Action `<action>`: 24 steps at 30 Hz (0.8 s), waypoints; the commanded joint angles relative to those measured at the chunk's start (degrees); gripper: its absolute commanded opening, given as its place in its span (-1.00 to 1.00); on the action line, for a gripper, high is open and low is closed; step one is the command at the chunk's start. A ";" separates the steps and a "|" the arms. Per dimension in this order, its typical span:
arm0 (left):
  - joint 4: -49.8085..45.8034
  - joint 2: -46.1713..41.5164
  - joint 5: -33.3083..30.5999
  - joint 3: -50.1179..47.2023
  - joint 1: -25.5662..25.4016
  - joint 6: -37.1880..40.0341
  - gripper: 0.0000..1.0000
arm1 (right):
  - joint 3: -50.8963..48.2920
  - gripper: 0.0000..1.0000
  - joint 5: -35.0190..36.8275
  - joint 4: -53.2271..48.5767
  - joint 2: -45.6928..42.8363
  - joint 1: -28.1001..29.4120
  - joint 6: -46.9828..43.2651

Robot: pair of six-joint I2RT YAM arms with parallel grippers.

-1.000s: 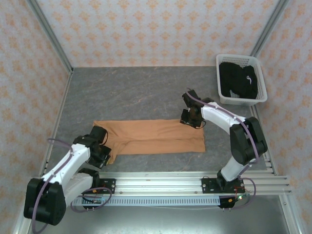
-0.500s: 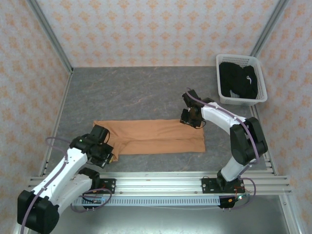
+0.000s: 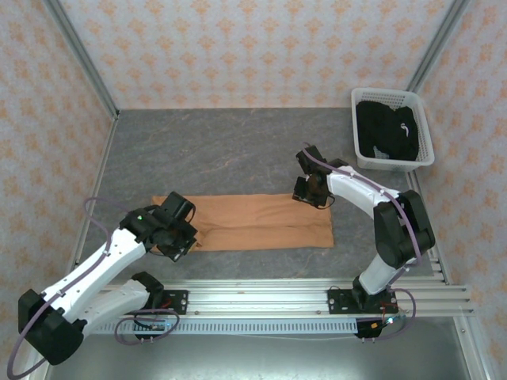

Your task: Fold and stack the t-shirts

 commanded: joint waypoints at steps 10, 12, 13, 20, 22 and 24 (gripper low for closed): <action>1.03 1.26 -3.23 1.75 -3.87 -1.25 -1.00 | -0.86 -0.29 1.03 -1.30 -2.14 0.21 -0.22; 4.57 1.98 -2.15 2.52 -4.43 2.93 -1.00 | -1.11 -0.29 1.21 -1.41 -2.28 0.18 -0.20; 3.80 2.67 -2.38 3.51 -4.71 3.98 -1.00 | -1.18 -0.29 1.23 -1.44 -2.28 0.17 -0.25; 2.35 2.40 -1.50 2.30 -4.85 6.30 -1.00 | -0.93 -0.29 1.32 -1.80 -1.70 0.17 -0.46; 2.92 1.99 -1.40 1.13 -4.85 5.51 -1.00 | -0.85 -0.29 1.22 -1.79 -1.67 0.17 -0.38; 2.98 2.15 -1.35 0.62 -4.86 5.51 -1.00 | -0.62 -0.29 1.14 -2.05 -1.40 0.17 -0.35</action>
